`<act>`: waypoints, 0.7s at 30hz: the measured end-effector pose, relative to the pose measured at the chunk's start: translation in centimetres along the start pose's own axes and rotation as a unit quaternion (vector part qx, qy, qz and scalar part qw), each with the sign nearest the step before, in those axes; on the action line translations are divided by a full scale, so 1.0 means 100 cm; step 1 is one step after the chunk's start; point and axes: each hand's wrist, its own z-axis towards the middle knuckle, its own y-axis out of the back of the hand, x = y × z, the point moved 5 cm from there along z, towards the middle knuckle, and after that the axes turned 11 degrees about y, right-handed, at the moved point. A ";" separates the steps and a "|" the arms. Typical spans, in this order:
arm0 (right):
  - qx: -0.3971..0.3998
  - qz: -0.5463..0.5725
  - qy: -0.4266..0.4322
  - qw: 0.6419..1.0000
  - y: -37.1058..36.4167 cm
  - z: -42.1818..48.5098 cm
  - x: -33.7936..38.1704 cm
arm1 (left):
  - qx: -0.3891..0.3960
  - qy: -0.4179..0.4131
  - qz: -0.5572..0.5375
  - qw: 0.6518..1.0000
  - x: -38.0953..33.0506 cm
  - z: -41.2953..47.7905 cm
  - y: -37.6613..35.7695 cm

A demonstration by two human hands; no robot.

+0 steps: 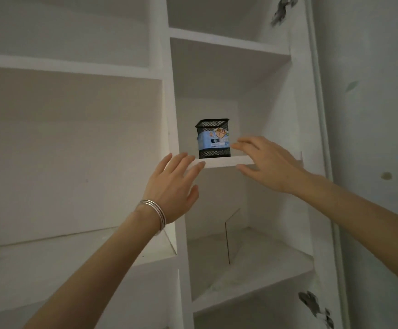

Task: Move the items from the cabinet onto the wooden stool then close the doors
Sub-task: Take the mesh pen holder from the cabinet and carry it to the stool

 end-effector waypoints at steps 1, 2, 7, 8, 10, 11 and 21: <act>-0.007 -0.005 0.003 1.000 0.001 0.009 -0.008 | -0.007 0.002 0.002 1.000 0.000 0.008 -0.003; -0.012 -0.008 0.006 1.000 0.000 0.018 -0.017 | -0.014 0.004 0.003 1.000 0.000 0.016 -0.005; -0.022 -0.016 0.027 0.999 -0.010 0.056 -0.057 | -0.041 0.012 0.016 0.999 0.002 0.042 -0.025; -0.020 -0.011 0.031 0.999 -0.013 0.062 -0.063 | -0.043 0.013 0.023 0.999 0.002 0.043 -0.030; -0.019 0.005 0.035 0.999 -0.020 0.074 -0.073 | -0.044 0.004 0.043 0.998 0.003 0.042 -0.041; -0.020 0.017 0.039 0.999 -0.024 0.081 -0.077 | -0.043 -0.003 0.052 0.998 0.004 0.040 -0.045; -0.021 0.110 0.031 0.993 -0.042 0.116 -0.095 | -0.083 -0.022 0.051 0.995 0.007 0.038 -0.051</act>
